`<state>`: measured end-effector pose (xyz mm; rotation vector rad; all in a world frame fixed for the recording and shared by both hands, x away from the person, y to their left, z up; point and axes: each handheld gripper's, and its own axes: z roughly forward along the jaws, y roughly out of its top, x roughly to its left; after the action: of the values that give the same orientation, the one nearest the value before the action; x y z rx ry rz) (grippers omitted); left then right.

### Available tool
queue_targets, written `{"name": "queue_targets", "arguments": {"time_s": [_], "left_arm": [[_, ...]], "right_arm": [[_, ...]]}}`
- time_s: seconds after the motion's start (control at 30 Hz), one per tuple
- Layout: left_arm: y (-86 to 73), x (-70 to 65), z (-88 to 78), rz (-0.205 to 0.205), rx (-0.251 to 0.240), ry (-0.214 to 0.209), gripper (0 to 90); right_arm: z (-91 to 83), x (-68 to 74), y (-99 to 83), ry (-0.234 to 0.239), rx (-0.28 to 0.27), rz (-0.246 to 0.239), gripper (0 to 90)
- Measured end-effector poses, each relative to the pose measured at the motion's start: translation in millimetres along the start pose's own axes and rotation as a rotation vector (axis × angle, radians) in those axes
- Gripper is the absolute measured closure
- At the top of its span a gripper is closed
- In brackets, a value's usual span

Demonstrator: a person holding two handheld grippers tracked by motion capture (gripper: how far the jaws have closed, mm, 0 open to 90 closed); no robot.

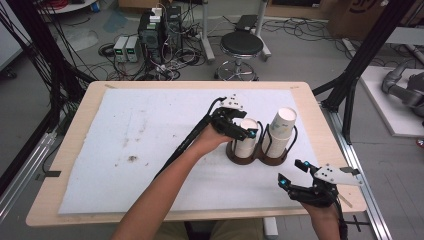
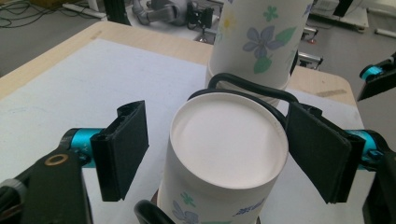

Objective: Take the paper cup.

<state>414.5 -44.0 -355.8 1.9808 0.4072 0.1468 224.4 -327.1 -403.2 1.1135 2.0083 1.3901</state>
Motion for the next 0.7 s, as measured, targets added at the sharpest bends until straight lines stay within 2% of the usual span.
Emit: {"name": "queue_targets", "arguments": {"time_s": [0.2, 0.3, 0.53, 0.7], "left_arm": [[-2.7, 2.1, 1.6, -0.021, 0.006, -0.016, 29.4], [-2.7, 2.3, 0.7, -0.014, 0.009, -0.027, 33.8], [-0.7, 4.0, -2.3, -0.019, 0.003, -0.026, 34.8], [4.1, 4.2, -8.4, -0.040, -0.034, -0.016, 35.2]], "right_arm": [[0.3, 0.3, 0.0, 0.003, 0.000, -0.001, 20.0], [0.3, 0.2, 0.1, 0.003, 0.001, 0.001, 20.0], [1.0, 0.5, 0.1, 0.006, 0.002, -0.002, 20.0], [1.4, 1.0, 0.1, 0.008, 0.004, -0.001, 20.0]]}}
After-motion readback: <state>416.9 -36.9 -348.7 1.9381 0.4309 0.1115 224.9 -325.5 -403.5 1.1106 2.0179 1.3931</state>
